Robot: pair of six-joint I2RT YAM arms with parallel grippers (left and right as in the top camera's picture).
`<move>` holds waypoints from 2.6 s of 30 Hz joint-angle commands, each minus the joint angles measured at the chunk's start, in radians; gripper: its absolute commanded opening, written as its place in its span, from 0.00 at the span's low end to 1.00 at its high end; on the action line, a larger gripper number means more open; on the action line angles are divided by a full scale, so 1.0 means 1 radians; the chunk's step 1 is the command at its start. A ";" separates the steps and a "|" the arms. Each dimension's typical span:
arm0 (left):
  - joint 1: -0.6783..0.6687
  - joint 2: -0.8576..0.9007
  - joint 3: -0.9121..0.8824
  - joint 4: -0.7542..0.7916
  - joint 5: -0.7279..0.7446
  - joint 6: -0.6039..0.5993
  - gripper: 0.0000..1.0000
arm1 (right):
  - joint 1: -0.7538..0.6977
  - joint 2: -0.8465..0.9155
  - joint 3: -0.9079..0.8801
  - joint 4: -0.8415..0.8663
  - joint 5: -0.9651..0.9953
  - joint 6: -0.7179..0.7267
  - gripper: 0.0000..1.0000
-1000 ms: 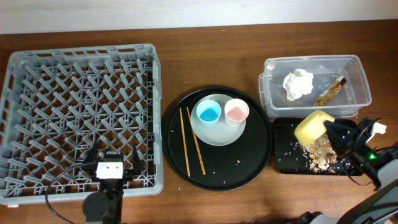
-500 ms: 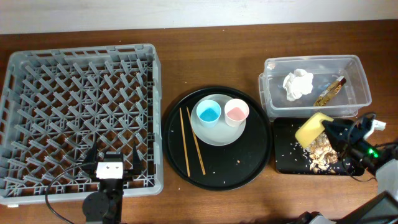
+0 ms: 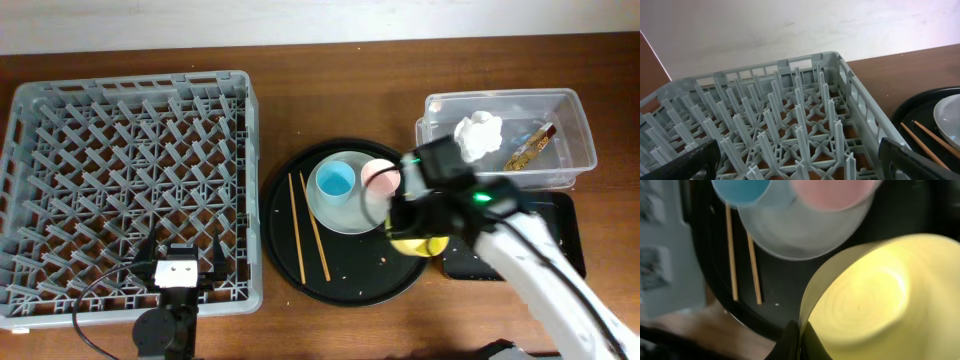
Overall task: Sort waste into correct bins and load items into the dishwasher rack
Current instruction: 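Set the empty yellow bowl back on the round tray, withdraw right gripper, then grasp a wooden chopstick with the left gripper and place it in the rack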
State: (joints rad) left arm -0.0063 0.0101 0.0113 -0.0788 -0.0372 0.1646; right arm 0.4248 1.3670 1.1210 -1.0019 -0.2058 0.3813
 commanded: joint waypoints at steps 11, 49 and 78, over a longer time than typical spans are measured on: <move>-0.002 -0.005 -0.002 -0.003 -0.004 0.010 0.99 | 0.160 0.268 -0.012 0.011 0.060 0.019 0.42; -0.002 0.278 0.701 -0.404 0.393 -0.034 0.99 | -0.366 -0.098 0.252 -0.364 0.468 0.065 0.99; -0.462 1.147 1.115 -0.849 0.189 -0.655 0.38 | -0.366 -0.098 0.252 -0.364 0.468 0.065 0.99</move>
State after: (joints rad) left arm -0.3584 1.0542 1.1252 -0.9447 0.3206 -0.4213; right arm 0.0650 1.2690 1.3605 -1.3651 0.2611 0.4446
